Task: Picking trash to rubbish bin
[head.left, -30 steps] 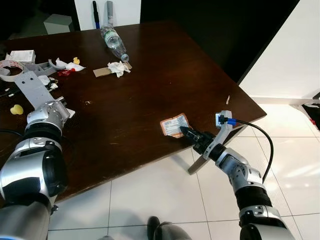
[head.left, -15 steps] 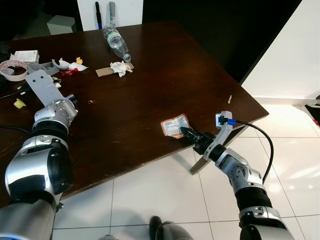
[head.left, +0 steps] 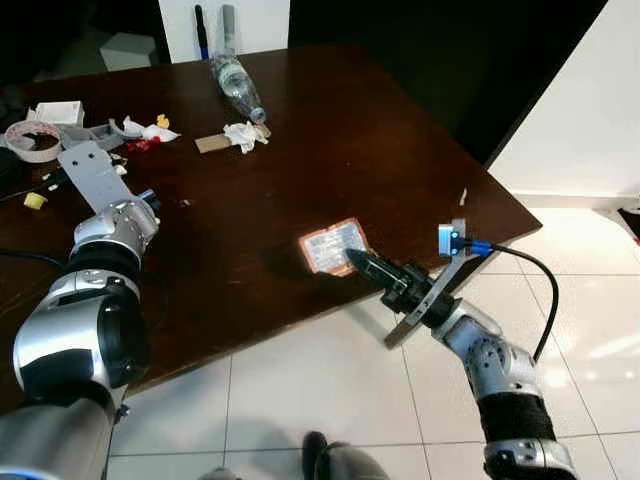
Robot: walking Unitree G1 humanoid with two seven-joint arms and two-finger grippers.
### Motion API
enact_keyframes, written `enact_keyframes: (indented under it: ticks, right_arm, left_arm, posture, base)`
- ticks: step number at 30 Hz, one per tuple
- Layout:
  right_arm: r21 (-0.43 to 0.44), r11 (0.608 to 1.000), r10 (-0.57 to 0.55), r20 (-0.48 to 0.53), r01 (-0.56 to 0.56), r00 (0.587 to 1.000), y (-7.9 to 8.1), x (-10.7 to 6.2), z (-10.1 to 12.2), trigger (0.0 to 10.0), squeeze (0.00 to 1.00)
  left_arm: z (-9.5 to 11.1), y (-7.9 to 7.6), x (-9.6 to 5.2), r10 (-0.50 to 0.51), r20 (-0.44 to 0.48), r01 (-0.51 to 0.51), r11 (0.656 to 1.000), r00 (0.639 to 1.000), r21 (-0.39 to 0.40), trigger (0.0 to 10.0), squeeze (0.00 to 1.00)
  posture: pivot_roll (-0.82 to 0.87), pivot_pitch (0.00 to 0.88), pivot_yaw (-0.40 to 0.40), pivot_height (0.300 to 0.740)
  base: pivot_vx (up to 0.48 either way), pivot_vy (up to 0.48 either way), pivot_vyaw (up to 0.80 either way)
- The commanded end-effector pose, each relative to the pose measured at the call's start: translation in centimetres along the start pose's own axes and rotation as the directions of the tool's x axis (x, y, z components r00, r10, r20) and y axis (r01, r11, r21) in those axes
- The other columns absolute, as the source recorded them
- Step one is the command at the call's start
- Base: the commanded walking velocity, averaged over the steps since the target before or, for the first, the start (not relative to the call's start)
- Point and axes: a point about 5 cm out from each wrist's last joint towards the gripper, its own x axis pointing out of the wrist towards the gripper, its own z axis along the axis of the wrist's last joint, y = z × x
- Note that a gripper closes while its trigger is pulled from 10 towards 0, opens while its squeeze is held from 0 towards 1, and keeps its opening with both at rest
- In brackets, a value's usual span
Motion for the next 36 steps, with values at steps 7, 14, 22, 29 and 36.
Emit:
enact_keyframes:
  ticks: [7, 14, 22, 29, 36]
  right_arm:
    - [0.008, 1.0, 0.012, -0.018, -0.012, 1.0, 0.3, -0.2, -0.1, 10.0, 0.0]
    - [0.009, 1.0, 0.014, -0.033, -0.014, 0.999, 0.5, -0.3, -0.4, 10.0, 0.0]
    - [0.001, 1.0, -0.018, -0.04, 0.018, 0.999, 0.3, -0.2, -0.2, 10.0, 0.0]
    - [0.0, 0.999, -0.035, -0.043, 0.035, 0.998, 0.2, -0.3, -0.2, 10.0, 0.0]
    - [0.0, 0.999, -0.05, -0.039, 0.05, 0.998, 0.0, -0.3, -0.1, 10.0, 0.0]
  left_arm:
    - [-4.6, 1.3, 0.7, 0.005, -0.186, -0.002, 1.0, 0.982, 0.016, 10.0, 0.0]
    - [-5.3, 1.5, 0.8, -0.019, -0.221, 0.015, 1.0, 0.975, -0.016, 0.0, 0.0]
    - [-6.5, 2.0, 0.9, -0.005, -0.265, 0.001, 1.0, 0.964, -0.016, 0.0, 0.0]
    - [-6.5, 2.3, 1.0, -0.001, -0.266, -0.007, 1.0, 0.964, -0.029, 0.0, 0.0]
    - [-3.6, -0.4, 0.4, -0.202, -0.131, 0.211, 0.975, 0.971, 0.066, 0.9, 0.0]
  posture:
    - [0.07, 0.254, -0.066, 0.74]
    - [0.07, 0.249, -0.067, 0.74]
    - [0.07, 0.252, -0.065, 0.74]
    - [0.07, 0.256, -0.067, 0.74]
    - [0.07, 0.256, -0.067, 0.74]
  base:
    - [0.0, 0.0, 0.0]
    - [0.0, 0.0, 0.0]
    - [0.0, 0.0, 0.0]
    - [0.0, 0.0, 0.0]
    - [0.0, 0.0, 0.0]
